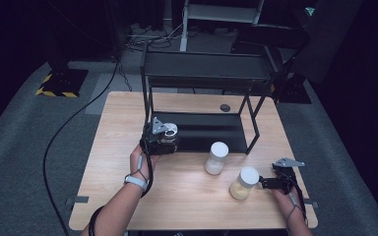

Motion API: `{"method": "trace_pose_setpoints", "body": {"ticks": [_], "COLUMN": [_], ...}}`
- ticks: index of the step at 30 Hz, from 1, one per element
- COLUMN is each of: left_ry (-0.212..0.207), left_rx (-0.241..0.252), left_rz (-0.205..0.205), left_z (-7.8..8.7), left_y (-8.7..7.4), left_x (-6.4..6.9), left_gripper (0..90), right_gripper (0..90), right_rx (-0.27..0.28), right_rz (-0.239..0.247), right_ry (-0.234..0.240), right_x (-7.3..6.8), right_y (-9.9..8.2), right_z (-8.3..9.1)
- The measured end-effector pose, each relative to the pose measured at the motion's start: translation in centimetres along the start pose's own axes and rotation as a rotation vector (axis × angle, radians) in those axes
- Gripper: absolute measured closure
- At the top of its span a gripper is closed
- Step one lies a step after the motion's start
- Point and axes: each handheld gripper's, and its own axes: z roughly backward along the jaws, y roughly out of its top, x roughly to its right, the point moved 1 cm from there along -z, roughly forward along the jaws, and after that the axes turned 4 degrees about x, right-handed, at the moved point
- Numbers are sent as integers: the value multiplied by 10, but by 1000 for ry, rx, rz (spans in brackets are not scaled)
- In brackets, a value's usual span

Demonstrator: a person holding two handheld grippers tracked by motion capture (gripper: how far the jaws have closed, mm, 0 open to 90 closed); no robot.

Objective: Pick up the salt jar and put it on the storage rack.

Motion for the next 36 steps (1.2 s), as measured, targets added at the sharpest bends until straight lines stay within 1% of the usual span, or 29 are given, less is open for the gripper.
{"method": "trace_pose_setpoints", "body": {"ticks": [4,6,11,15,16,19,21,23,24,25,26,28,30,35,36], "left_ry": [7,5,5,0,1,2,0,0,6,6,9,16,25,37,37], "left_rx": [-1,7,3,14,11,9,12,9,-1,-1,-10,-17,-17,-25,-25], "left_rz": [1,18,12,22,18,18,34,36,27,27,23,25,42,38,38], "left_z": [-5,-9,-16,-25,-26,-29,-35,-38,-42,-42,-47,-50,-54,-64,-64], "left_y": [4,6,10,11,11,11,8,7,7,7,6,6,4,2,2], "left_x": [-3,-7,-10,-13,-14,-15,-18,-18,-19,-19,-21,-21,-21,-20,-20], "left_gripper": [304,305,304,304,305,304,304,304,304,304,304,304,304,304,304], "right_gripper": [53,54,54,54,54,53,53,54,54,54,53,54,54,54,54], "right_rx": [1,0,0,1,1,1,1,1,1,1,1,1,1,1,1], "right_rz": [2,1,1,2,2,2,2,2,2,2,2,2,2,3,3], "right_ry": [1,1,2,2,2,2,2,2,2,2,2,2,2,2,2], "right_x": [0,0,0,0,0,0,0,0,0,0,0,0,0,0,0], "right_y": [0,0,0,0,0,0,0,0,0,0,0,0,0,0,0], "right_z": [0,0,0,0,0,0,0,0,0,0,0,0,0,0,0]}}
